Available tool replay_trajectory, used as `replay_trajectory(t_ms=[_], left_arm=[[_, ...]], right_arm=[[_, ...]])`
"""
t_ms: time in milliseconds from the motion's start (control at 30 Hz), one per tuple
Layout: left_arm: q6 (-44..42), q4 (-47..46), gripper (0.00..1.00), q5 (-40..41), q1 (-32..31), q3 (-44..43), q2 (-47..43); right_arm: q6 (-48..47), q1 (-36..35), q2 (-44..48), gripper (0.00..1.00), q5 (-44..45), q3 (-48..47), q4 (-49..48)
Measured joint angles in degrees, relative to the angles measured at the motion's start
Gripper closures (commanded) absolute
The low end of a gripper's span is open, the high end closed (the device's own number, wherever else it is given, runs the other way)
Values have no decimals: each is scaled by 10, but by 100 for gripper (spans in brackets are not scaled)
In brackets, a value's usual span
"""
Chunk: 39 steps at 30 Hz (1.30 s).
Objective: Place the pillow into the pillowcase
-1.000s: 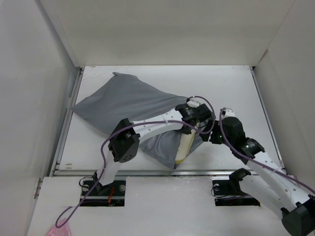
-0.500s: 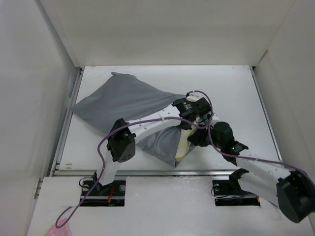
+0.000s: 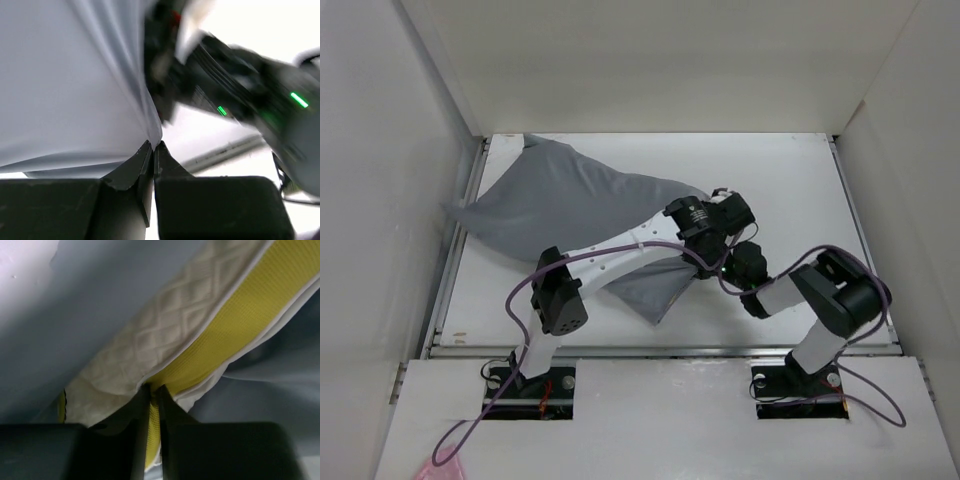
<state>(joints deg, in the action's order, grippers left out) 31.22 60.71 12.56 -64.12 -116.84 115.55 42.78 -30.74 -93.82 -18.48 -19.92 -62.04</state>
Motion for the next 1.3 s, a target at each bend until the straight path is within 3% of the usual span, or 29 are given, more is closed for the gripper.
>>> replay_trajectory(t_ms=[167, 333, 600, 700, 767, 833, 867, 900, 967, 1000, 1033, 1100, 1133, 1200, 1300], left_arm=[[-12, 5, 100, -27, -3, 0, -8], [-12, 6, 100, -31, 1, 2, -8], [4, -4, 100, -31, 6, 14, -16], [9, -2, 100, -22, 6, 14, -24], [12, 0, 89, -20, 9, 15, -25], [18, -3, 64, -23, 13, 19, -25], [21, -3, 48, -25, 15, 21, -25], [19, -2, 35, -27, 16, 23, -25], [18, -3, 24, -30, 17, 23, -25], [19, -4, 24, -31, 16, 22, -25], [19, -4, 12, -31, 16, 20, -25], [17, -2, 8, -30, 15, 13, -25], [16, -1, 0, -28, 16, 5, -25], [14, 0, 0, -19, 20, -9, -28], [14, -12, 0, -19, 32, -16, -51]], right_arm=[[57, -12, -101, 91, 10, -37, -85], [96, -36, -180, 91, 35, -129, -106], [115, -43, -175, 78, 61, -195, -104], [121, -46, -175, 66, 54, -209, -109], [131, -41, -176, 57, 44, -199, -117], [144, -24, -176, 50, 23, -173, -123], [151, -11, -176, 22, 12, -153, -125], [161, 5, -174, 2, 1, -127, -128], [169, 30, -167, 0, -13, -80, -125], [177, 53, -150, 0, -21, -43, -126], [178, 67, -122, 0, -28, -18, -118], [174, 91, -60, 0, -29, 22, -112], [164, 100, -15, 0, -28, 36, -97], [134, 114, 105, 0, -18, 40, -32], [49, 115, 307, 0, 66, -7, 172]])
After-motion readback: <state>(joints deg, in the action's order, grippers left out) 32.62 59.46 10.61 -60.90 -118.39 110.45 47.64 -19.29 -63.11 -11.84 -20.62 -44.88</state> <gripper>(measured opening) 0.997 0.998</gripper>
